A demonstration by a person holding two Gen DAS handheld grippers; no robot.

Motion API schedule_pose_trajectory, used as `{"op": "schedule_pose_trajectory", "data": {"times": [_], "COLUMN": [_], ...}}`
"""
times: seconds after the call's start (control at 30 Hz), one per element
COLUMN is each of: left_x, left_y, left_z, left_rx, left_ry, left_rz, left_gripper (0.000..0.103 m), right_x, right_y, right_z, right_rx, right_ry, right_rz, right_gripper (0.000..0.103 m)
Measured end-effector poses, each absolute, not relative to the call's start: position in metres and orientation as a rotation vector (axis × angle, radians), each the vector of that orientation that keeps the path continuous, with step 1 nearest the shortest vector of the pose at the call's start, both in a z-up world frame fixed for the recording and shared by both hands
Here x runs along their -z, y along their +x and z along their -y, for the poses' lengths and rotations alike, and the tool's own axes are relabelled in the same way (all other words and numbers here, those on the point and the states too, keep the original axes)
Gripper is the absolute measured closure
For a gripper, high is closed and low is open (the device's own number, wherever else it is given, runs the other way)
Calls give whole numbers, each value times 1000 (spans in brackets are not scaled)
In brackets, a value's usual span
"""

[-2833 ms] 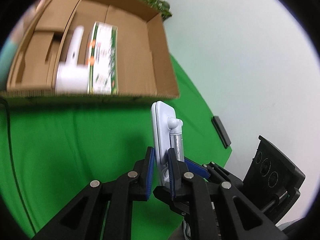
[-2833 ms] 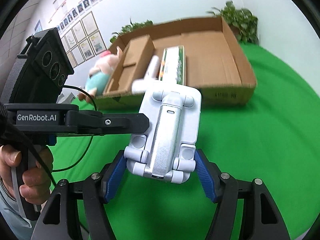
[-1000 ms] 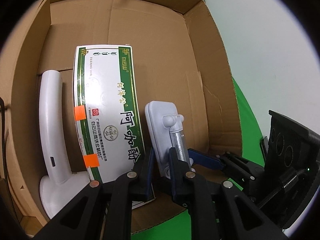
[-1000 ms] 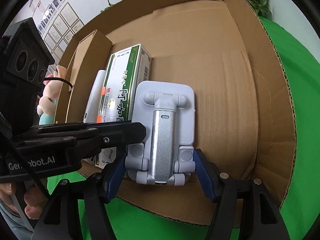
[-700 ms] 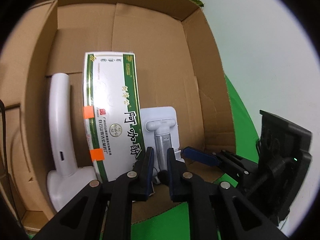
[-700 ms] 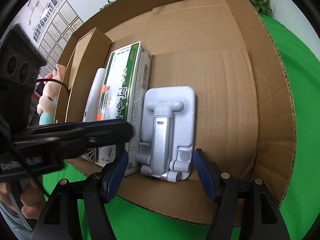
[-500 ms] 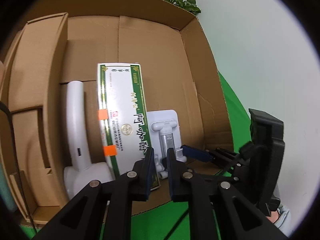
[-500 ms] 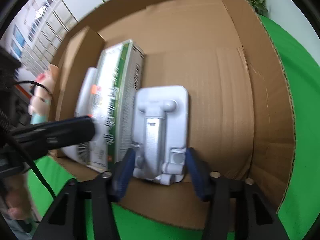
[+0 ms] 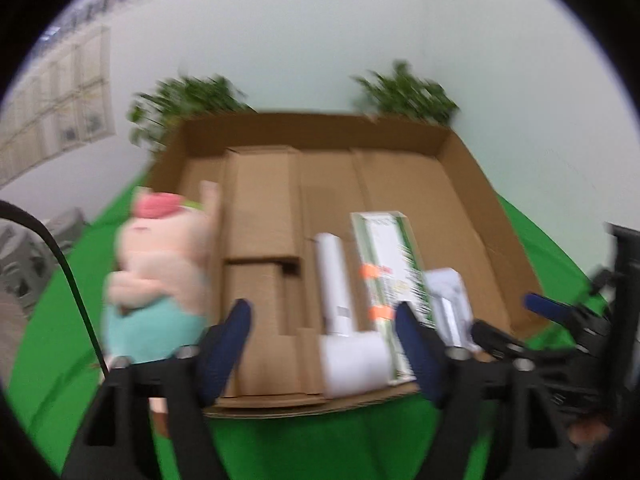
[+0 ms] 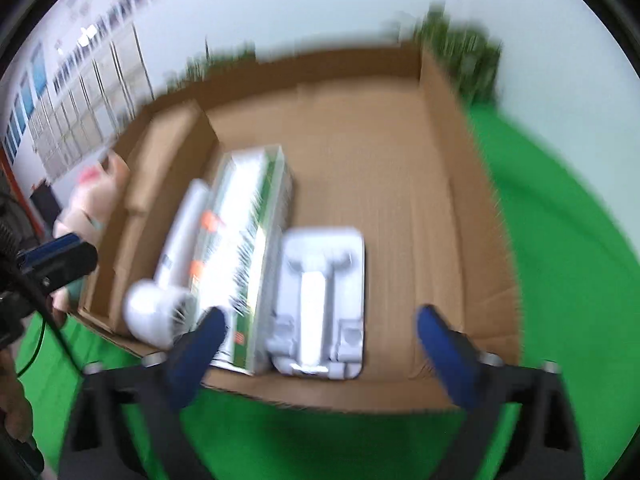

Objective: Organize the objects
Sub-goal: 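Open both tools and withdraw from the tray box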

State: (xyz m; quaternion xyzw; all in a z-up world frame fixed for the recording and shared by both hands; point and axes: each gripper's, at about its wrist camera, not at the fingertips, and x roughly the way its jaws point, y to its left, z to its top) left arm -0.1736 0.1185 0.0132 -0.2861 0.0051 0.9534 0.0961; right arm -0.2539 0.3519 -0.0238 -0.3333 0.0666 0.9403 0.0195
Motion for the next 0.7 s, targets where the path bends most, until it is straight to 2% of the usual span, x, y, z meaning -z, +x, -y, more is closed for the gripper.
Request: {"op": "schedule_pose_trajectory", "data": {"times": [0.07,0.2,0.33,0.7], "left_x": [-5,23,47,48], "left_y": [-178,-173,-188,-192], "left_z": [-114,-100,-110,-105], "left_rx": [-2909,-2977,-3011,-3024], "left_ry": [-794,-857,-859,-826], "left_rz": [-28,-108,-123,-44], "left_gripper": [22,22,22,20], "right_x": [18,18,23,46], "right_y": [-238,-217,-217,-231], "right_z": [-339,-310,-299,-300], "right_rx": [-2925,-2940,-2919,-2849], "right_ry": [-918,-761,-753,-840], "right_rz": [-165,-141,-153,-96], "right_gripper": [0,0,0,0]}}
